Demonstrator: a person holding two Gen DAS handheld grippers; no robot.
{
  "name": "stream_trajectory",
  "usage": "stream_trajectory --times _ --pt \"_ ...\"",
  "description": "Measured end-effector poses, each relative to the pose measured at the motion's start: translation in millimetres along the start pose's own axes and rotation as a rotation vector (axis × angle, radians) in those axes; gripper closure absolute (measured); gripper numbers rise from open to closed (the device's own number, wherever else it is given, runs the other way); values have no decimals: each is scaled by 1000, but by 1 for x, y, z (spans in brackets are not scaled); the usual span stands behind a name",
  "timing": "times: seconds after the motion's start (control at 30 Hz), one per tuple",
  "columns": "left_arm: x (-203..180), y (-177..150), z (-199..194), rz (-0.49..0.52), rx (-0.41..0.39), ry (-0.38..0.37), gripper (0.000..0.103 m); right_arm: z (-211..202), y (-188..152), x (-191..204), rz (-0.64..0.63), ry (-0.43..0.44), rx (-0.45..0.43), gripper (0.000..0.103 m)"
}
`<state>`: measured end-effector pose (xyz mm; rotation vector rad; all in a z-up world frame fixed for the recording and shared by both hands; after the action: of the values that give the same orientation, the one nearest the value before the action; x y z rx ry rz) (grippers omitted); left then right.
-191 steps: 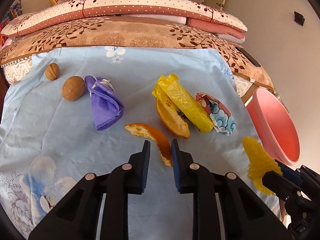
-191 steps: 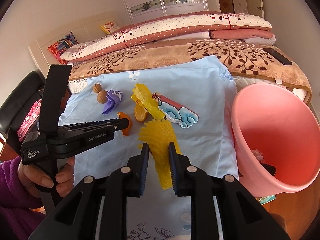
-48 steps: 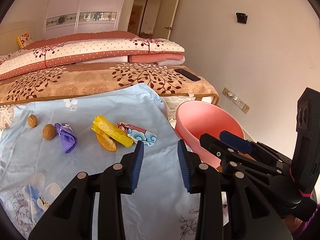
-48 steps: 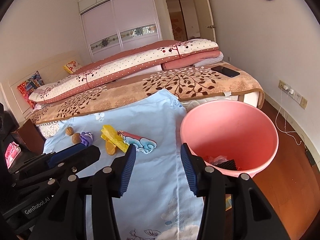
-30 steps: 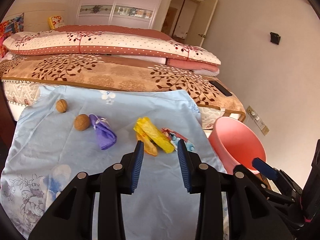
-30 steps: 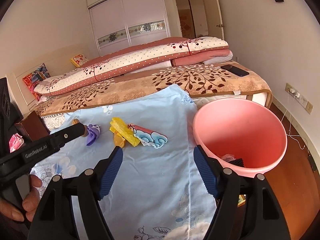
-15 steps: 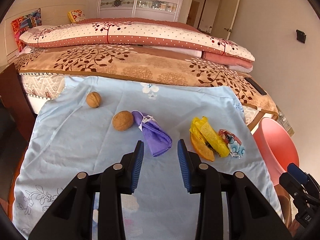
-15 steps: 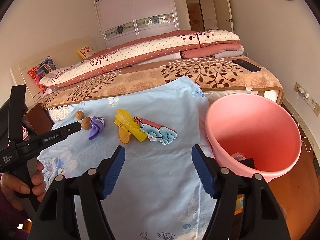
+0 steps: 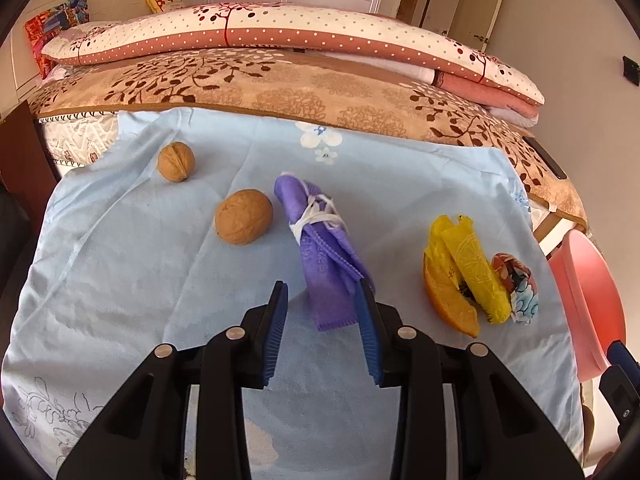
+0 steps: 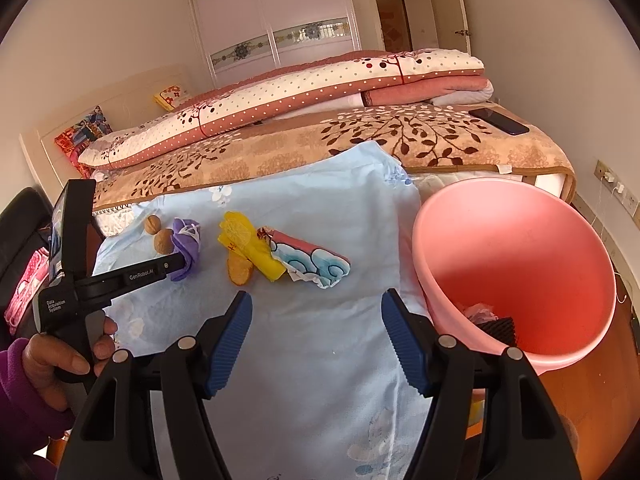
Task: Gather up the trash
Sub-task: 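Grasp the purple cloth bag with the left tool, then grasp the pink-and-blue wrapper with the right tool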
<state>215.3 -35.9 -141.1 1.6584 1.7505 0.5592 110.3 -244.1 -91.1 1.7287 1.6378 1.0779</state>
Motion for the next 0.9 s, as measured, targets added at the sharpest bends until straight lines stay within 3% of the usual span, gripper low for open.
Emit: stream_trajectory --times 0.17,0.2,0.27,0.47,0.9 --pt "2 0 0 -2 -8 -24 70 8 1 8 -14 25 13 36" --pt "1 0 0 -2 -9 -26 79 10 2 10 -18 31 15 36" --pt "2 -1 1 -5 -3 -36 86 13 3 14 -25 47 23 36" --pt "4 3 -4 -17 -22 -49 100 25 8 25 -53 62 34 36" --pt "19 7 -24 -24 -68 -68 102 67 30 11 -115 27 64 37"
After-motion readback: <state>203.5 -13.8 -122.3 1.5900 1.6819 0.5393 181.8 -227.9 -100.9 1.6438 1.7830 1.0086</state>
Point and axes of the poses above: each gripper's, at about its wrist camera, not at the fingertips, and z roughly the way its jaws point, x to its left, y to its top, the point moved 10 cm from there along z, roughly the way its jaws point, and after that the axes turned 5 degrees about -x, right-handed, at the moved point
